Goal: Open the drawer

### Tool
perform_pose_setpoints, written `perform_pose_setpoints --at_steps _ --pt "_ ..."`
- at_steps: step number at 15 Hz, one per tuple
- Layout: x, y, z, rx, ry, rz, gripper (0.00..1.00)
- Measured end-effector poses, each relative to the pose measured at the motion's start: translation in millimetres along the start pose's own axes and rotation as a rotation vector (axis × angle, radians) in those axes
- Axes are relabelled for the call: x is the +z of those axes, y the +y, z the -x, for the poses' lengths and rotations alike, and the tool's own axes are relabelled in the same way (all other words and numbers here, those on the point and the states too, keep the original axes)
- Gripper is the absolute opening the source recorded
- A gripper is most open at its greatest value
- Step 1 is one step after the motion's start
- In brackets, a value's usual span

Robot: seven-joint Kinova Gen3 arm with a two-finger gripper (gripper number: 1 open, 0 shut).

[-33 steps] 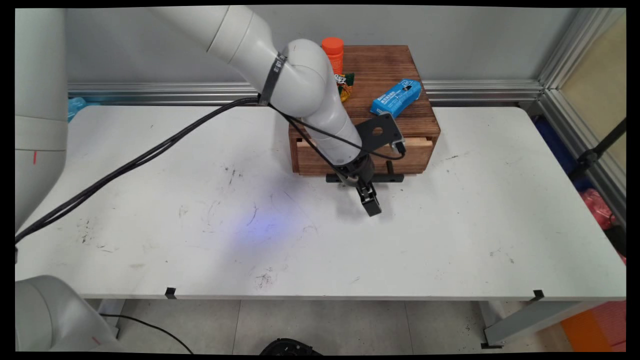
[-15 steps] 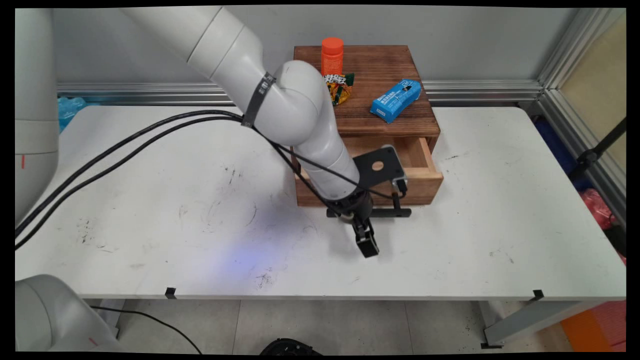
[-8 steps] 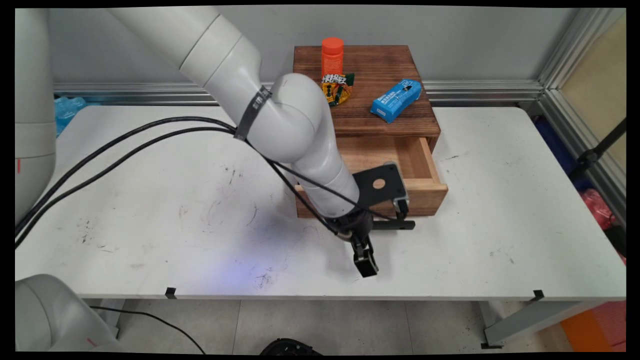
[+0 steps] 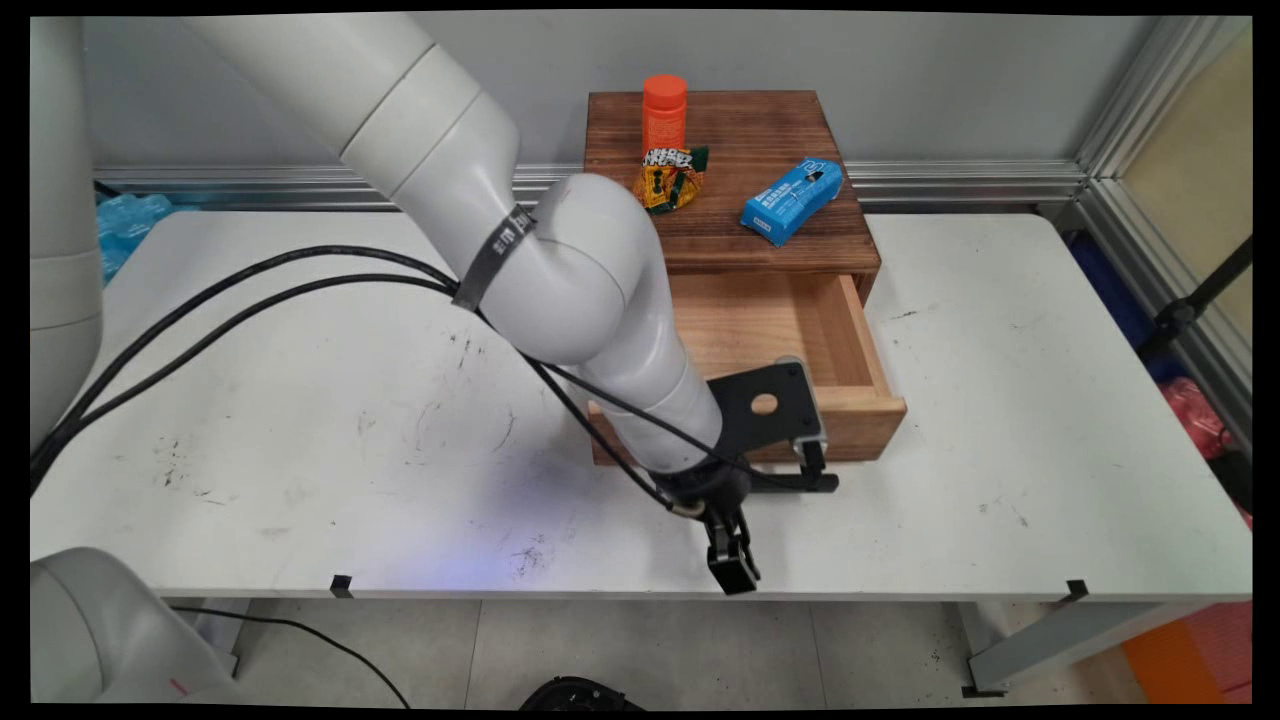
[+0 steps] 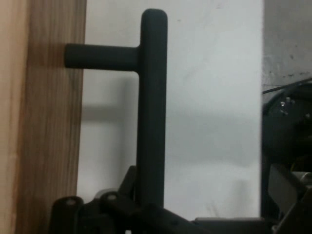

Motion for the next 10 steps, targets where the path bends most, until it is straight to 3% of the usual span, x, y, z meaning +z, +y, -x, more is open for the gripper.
perform_pose_setpoints --at_steps 10 --pt "-5 36 -3 0.024 0.009 0.03 1.0"
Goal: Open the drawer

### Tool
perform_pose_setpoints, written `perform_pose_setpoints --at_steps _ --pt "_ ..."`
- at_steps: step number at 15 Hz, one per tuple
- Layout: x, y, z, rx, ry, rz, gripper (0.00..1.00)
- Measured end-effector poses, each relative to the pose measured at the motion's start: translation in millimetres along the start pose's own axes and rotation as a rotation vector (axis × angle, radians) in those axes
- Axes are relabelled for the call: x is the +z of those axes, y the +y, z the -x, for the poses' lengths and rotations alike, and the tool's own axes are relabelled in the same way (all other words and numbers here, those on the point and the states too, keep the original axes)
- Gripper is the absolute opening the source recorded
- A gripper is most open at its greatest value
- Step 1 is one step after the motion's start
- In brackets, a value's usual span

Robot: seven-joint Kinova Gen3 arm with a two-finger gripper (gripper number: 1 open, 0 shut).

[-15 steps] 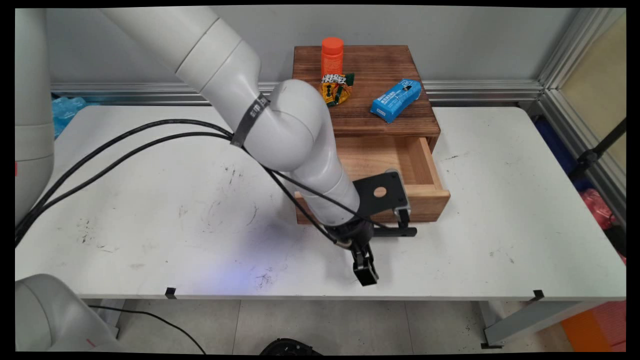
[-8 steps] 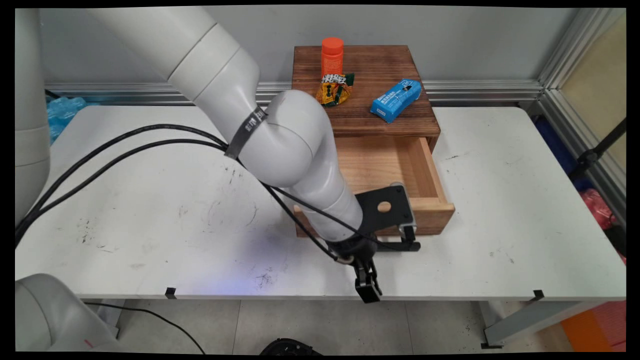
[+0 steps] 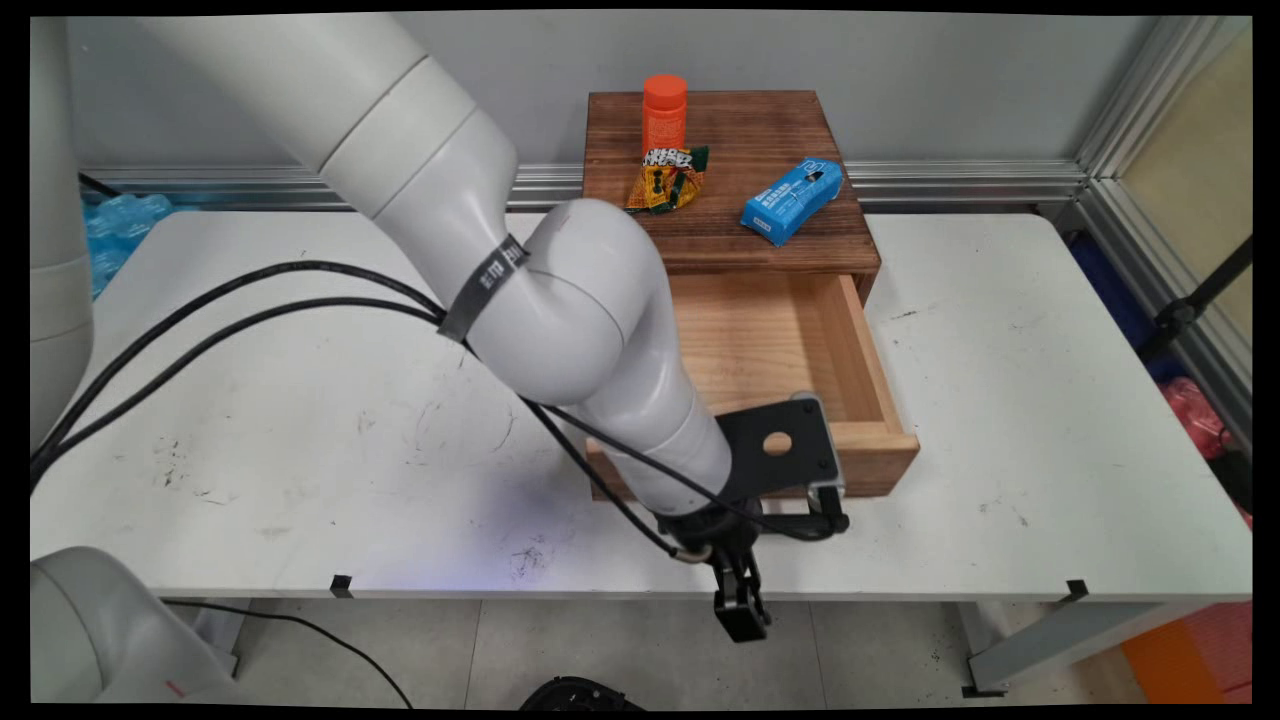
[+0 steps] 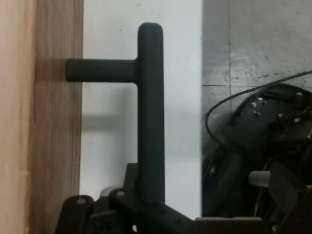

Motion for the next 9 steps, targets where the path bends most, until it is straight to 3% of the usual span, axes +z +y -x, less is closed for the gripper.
perform_pose_setpoints --at_steps 9 --pt "-1 35 -4 0.018 0.003 0.031 1.0"
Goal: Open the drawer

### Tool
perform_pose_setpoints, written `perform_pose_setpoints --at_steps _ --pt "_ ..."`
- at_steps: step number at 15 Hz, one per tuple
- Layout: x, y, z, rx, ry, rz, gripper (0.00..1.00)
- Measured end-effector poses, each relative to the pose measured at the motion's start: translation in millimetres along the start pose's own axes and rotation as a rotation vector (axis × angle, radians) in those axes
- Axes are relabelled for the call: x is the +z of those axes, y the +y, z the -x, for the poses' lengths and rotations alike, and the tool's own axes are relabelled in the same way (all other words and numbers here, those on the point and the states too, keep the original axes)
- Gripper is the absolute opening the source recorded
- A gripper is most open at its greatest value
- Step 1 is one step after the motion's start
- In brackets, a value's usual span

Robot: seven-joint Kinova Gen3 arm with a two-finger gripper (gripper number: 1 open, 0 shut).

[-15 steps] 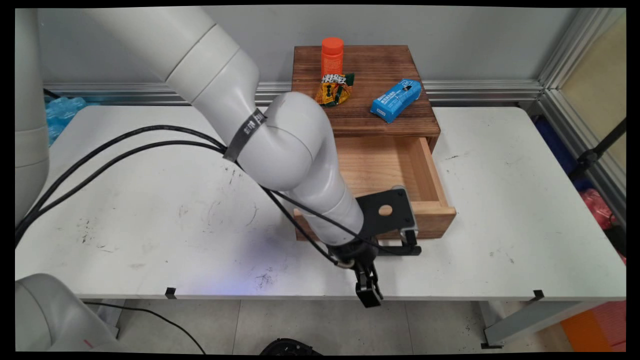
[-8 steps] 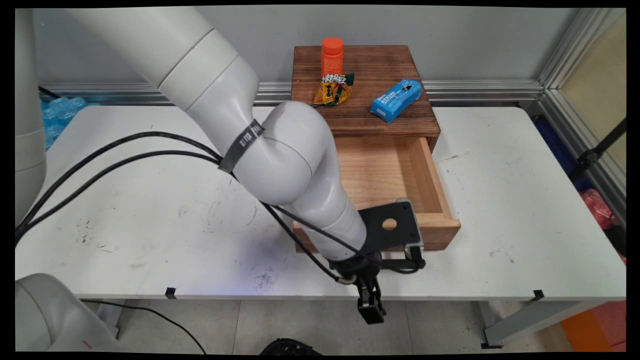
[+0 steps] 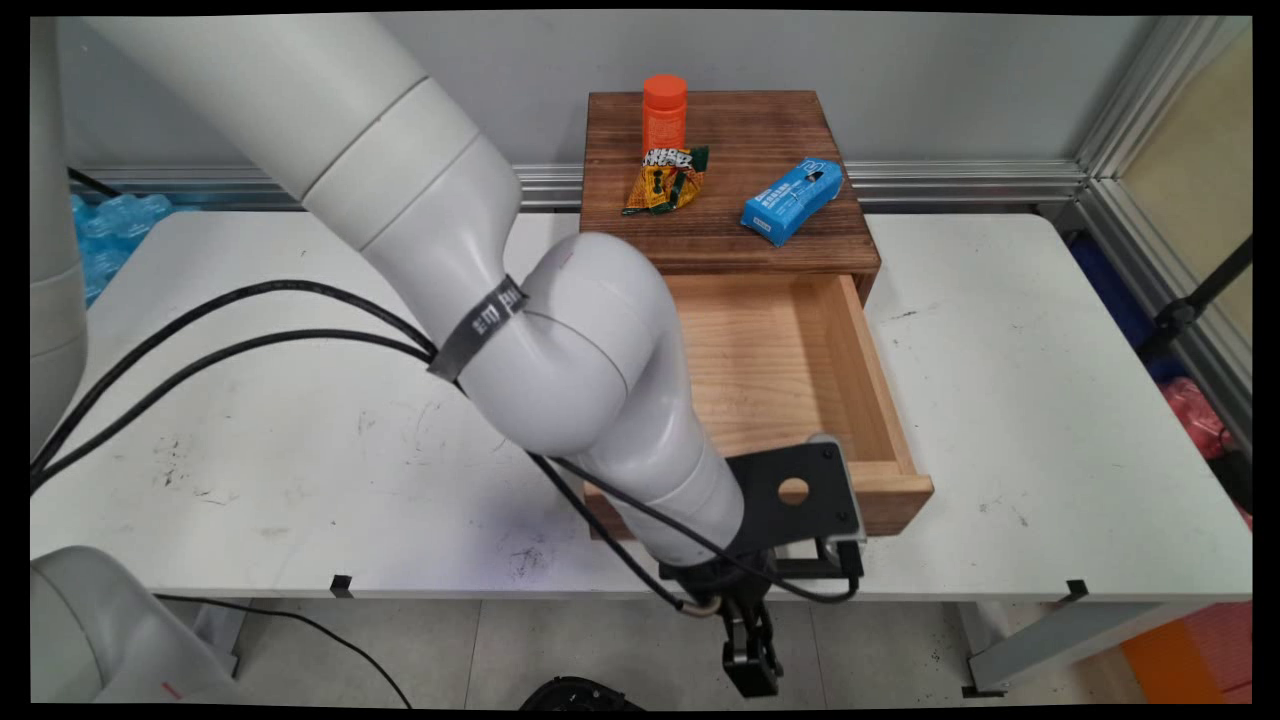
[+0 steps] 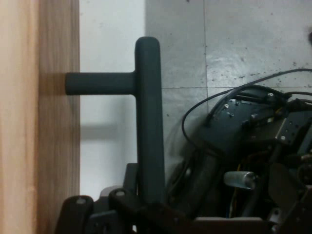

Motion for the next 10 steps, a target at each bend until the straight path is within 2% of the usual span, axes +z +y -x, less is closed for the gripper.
perform_pose_setpoints --at_steps 10 --pt "0 26 -2 0.02 0.0 0.021 1.0"
